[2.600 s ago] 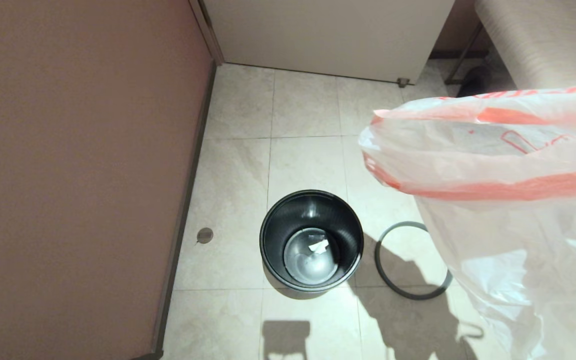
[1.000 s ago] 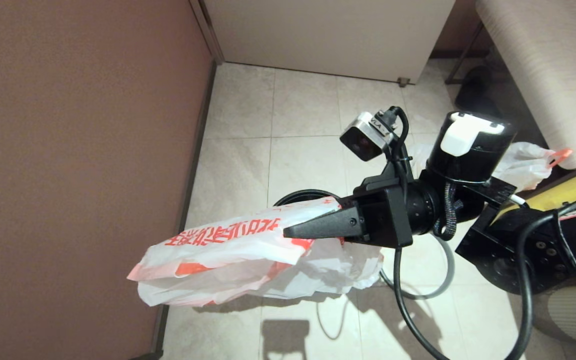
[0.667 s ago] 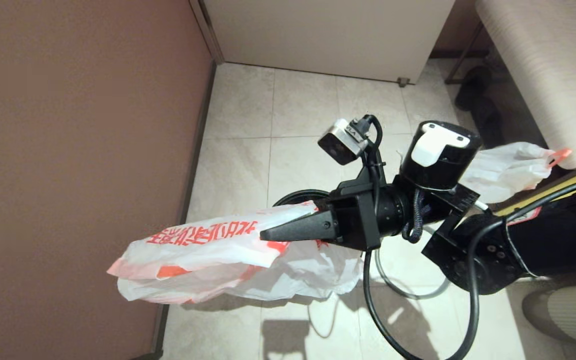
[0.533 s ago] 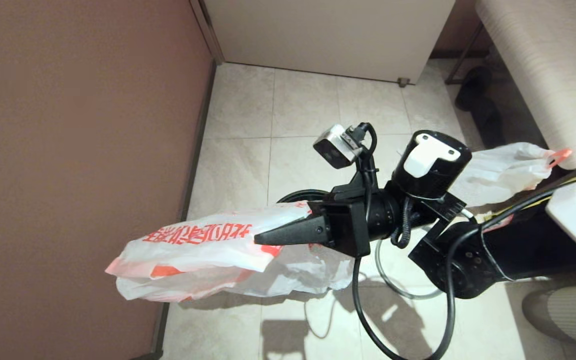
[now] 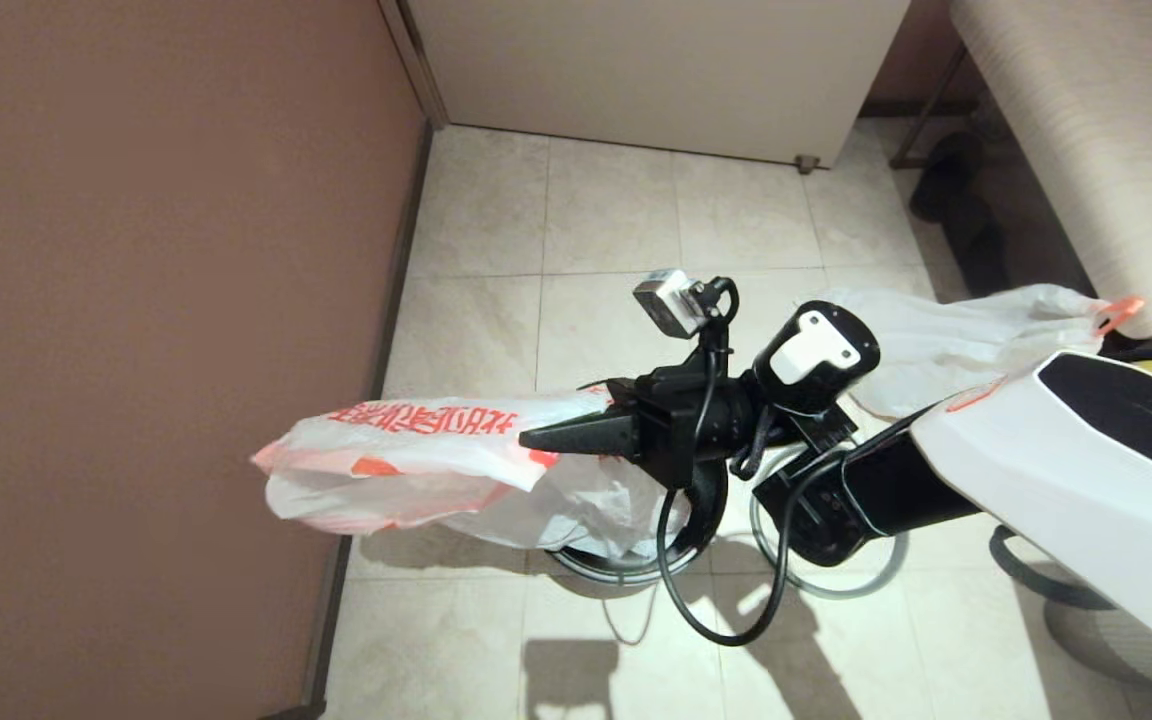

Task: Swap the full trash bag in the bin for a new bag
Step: Put the new garbage bag on the trash can

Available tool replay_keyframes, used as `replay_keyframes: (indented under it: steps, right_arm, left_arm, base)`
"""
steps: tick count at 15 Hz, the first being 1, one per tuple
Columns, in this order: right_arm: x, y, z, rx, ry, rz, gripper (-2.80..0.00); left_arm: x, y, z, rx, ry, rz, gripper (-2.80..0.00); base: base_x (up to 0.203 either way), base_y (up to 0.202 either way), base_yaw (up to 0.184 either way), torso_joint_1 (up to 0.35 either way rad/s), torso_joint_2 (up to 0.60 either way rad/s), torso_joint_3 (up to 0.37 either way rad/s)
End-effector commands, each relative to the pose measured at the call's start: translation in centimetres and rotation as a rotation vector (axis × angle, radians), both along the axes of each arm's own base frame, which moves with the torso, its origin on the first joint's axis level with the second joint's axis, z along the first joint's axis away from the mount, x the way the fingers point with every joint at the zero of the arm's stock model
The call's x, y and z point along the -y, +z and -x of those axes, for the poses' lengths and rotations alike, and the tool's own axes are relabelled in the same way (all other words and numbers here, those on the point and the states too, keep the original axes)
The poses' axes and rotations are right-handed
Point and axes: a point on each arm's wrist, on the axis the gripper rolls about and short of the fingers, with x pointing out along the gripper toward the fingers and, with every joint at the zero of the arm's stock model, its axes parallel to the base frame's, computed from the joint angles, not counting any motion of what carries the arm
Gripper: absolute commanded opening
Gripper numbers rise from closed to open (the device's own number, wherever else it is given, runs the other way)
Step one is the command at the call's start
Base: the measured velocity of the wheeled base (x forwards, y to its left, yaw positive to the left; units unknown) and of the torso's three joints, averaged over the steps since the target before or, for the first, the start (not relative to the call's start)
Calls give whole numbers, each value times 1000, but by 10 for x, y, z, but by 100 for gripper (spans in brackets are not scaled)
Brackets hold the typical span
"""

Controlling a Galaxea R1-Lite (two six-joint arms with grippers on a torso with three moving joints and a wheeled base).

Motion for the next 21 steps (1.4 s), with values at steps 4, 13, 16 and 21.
replay_keyframes:
  steps: [4, 13, 16, 21]
  right_arm:
    - [18, -49, -46, -81, -85, 55, -280]
    - [23, -85, -76, -147, -130, 91, 0]
    - [40, -69, -67, -170, -158, 100, 0]
    - [91, -9, -13, -240, -274, 102, 0]
  left_arm:
    - [0, 0, 0, -1, 2, 0, -280]
    - [0, 0, 0, -2, 1, 0, -280]
    - [0, 0, 0, 0, 2, 0, -280]
    - [0, 0, 0, -1, 2, 0, -280]
  base:
    - [0, 0, 0, 0, 0, 0]
    - [0, 0, 0, 0, 0, 0]
    - [0, 0, 0, 0, 0, 0]
    - [0, 0, 0, 0, 0, 0]
